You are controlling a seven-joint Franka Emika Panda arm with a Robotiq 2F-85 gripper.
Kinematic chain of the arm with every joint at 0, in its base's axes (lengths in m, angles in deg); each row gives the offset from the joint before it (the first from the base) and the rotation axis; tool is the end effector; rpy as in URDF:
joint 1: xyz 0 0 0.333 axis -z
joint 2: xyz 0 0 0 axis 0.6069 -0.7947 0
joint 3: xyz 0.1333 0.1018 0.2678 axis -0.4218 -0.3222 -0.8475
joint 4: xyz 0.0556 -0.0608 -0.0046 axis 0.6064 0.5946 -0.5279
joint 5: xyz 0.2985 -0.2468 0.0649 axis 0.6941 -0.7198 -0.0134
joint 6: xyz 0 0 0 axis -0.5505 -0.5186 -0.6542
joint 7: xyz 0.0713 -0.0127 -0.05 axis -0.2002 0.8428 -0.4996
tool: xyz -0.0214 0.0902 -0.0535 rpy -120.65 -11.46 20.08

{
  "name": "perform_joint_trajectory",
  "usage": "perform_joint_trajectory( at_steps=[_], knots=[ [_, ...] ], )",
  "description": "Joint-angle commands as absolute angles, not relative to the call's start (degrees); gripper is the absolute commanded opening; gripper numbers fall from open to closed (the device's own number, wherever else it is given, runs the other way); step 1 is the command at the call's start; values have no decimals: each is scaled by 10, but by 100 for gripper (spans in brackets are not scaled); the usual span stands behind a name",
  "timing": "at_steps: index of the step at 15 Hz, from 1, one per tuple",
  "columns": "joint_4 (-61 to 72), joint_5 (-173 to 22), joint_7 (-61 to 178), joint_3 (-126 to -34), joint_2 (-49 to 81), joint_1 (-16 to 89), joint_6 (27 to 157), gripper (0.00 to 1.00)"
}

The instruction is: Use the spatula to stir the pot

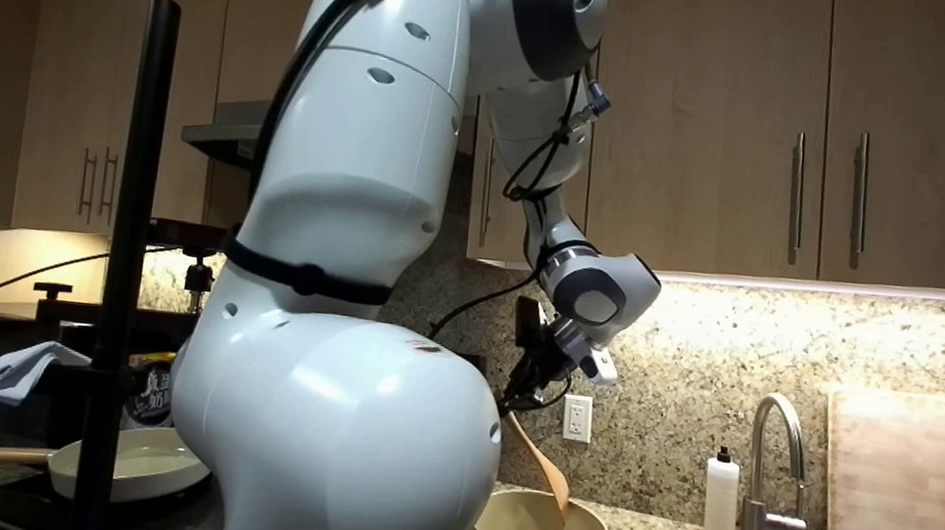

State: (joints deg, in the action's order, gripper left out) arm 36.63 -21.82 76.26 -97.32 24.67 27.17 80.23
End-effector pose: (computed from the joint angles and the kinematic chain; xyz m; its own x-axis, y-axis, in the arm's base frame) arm 0.4890 0.2476 0.3407 0.7972 -0.3188 -0.5127 -0.5641 -0.6960 -0.4443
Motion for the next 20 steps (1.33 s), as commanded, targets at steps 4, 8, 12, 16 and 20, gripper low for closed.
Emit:
perform_joint_trajectory(
  at_steps=[4, 8, 12, 16, 20],
  knots=[
    [324, -225, 763, -958, 209, 265, 739, 9],
    [287, -235, 768, -949, 167, 266, 694, 9],
    [236, -270, 795, -938, 132, 259, 680, 9],
    [181, -266, 780, -935, 78, 266, 620, 9],
    [138, -257, 767, -933, 25, 268, 568, 9]
  ],
)
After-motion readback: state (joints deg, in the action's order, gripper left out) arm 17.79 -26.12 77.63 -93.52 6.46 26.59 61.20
